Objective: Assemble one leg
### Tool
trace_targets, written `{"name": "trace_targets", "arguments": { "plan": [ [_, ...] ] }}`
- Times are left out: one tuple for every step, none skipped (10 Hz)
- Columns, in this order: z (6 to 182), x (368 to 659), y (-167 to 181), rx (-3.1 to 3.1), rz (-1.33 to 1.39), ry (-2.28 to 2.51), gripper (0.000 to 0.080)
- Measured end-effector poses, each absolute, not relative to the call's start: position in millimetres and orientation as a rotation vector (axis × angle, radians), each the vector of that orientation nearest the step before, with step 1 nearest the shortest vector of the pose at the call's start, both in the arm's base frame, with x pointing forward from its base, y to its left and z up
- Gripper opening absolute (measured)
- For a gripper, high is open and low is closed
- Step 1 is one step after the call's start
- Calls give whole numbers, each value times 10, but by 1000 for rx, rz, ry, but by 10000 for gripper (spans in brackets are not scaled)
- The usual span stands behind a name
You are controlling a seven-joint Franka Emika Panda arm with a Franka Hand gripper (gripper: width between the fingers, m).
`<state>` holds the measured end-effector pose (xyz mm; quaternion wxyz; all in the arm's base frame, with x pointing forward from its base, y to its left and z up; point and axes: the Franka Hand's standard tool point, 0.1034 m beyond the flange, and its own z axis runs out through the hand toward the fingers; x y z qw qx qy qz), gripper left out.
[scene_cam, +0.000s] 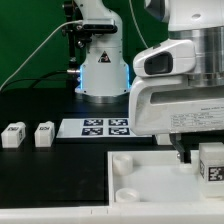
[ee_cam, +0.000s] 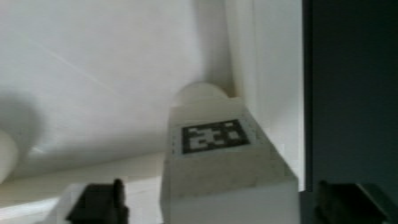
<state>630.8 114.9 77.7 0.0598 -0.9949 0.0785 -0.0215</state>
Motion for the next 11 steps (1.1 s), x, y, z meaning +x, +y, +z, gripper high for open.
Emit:
{"name": "trace_targets", "arguments": {
  "plan": [
    [777,6308,1147,-3012,-65,235,389],
    [776,6305,1154,-2986,-53,403,389],
    [774,6306,1137,-2962,-43,555,293],
    [772,6304,1137,-2942,-37,645,293],
    [770,6304,1136,-2894,-24,827,293],
    [766,6303,1138,-2841,-12,992,293],
    [760,6301,1136,-2721,15,1261,293],
    [757,6297,1138,-2625,37,1433,293],
    [753,6290,1148,-2520,61,1595,293],
    [747,6288,1156,-2351,97,1803,293],
    [742,6285,1156,-2155,125,1990,293]
  ]
}}
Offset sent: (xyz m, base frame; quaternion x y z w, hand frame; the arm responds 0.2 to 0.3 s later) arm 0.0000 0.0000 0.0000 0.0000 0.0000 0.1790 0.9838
